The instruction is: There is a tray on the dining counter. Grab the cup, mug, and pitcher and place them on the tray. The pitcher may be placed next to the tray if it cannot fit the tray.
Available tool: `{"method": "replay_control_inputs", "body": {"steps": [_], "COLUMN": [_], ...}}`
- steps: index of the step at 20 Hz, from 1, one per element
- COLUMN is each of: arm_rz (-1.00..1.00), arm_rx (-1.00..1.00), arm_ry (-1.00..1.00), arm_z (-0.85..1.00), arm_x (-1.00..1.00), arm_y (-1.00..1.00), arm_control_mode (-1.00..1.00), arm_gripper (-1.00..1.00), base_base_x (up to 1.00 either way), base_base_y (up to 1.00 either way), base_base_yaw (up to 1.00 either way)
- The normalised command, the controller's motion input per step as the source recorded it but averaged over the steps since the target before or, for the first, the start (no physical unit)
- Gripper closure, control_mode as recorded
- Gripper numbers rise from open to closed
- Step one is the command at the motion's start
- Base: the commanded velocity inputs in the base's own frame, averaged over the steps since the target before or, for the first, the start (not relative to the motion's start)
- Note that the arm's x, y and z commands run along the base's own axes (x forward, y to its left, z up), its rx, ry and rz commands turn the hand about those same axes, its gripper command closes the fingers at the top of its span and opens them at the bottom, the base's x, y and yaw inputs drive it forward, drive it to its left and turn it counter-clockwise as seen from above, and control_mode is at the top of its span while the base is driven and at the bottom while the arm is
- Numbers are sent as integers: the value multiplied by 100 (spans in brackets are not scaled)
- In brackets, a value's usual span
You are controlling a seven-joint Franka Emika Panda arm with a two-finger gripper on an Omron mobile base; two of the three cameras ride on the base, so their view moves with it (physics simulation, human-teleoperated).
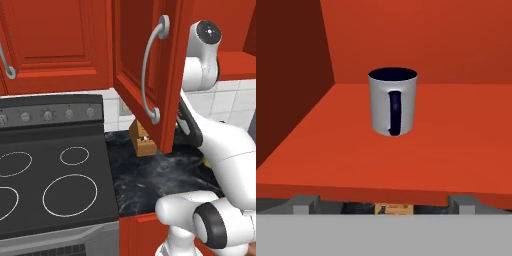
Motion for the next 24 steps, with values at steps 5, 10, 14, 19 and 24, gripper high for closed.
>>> {"method": "replay_control_inputs", "body": {"steps": [5,10,14,19,24], "arm_rz": [0,0,0,0,0], "arm_rx": [0,0,0,0,0], "arm_ry": [0,0,1,4,5], "arm_z": [1,0,0,0,0], "arm_x": [20,20,28,34,29], "arm_y": [0,0,0,0,0], "arm_control_mode": [-100,-100,-100,-100,-100], "arm_gripper": [-100,-100,-100,-100,-100], "base_base_x": [0,0,0,0,0], "base_base_y": [0,0,0,0,0], "base_base_yaw": [0,0,0,0,0]}}
